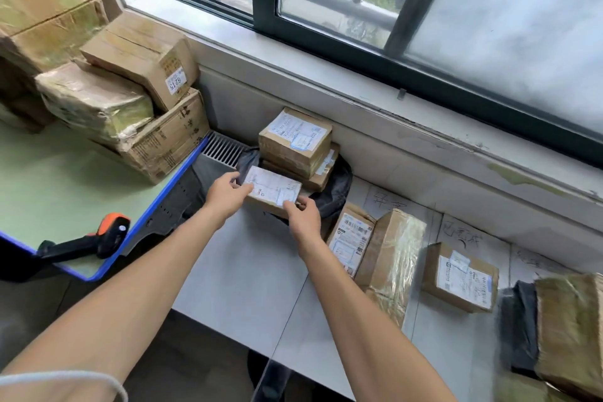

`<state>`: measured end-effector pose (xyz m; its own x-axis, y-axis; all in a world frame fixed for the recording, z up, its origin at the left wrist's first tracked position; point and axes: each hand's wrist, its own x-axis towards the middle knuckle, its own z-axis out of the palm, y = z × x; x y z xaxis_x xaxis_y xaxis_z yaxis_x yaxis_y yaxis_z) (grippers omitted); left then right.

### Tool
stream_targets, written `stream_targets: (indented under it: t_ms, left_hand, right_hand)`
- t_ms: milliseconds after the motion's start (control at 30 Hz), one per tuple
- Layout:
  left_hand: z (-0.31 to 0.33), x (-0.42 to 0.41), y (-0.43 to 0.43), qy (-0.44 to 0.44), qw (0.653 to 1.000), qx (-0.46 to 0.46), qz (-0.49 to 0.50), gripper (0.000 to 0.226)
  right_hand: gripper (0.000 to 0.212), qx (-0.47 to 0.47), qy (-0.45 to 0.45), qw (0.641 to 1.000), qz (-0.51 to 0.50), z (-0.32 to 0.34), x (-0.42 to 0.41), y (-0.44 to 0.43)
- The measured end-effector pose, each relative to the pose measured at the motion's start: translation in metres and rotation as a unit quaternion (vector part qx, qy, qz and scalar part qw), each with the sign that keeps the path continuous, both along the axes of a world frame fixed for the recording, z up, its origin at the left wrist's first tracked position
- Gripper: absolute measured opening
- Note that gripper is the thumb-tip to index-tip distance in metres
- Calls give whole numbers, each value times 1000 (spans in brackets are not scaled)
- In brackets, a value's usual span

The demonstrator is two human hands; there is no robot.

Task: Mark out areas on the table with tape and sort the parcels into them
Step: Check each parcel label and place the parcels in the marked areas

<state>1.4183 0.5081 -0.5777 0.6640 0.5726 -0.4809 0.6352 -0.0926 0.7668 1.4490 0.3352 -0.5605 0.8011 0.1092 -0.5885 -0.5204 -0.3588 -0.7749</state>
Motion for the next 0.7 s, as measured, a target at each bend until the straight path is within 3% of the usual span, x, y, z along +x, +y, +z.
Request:
stream_targets:
  t_ms: [67,167,233,367,467,600,700]
  left_hand:
    - [2,-3,3,-17,999,-21,36,42]
    - [17,-6,1,-46,991,-106,72,15]
    - [33,-5,-4,-88,974,-188,86,18]
    - [65,2,-30,-218,901,-368,64,42]
    - [85,9,-68,-238,894,-381,10,40]
    - [105,17,-109,-234,894,-382,-18,44]
    - [113,22,-134,-216,903,-364,-72,49]
  right_hand:
    - [28,28,-1,999,-42,0,-2,-5]
    - [29,92,34,992,-81,5,-7,-12]
    - [35,143,40,983,-109,12,-9,-16]
    - [57,316,45,931,-178,35,-15,-34]
    - [55,380,23,911,-157,49,-18,-50]
    - [31,352,-2,927,-130,65,-16,-90]
    - [28,328,-6,931,-156,74,-10,-129]
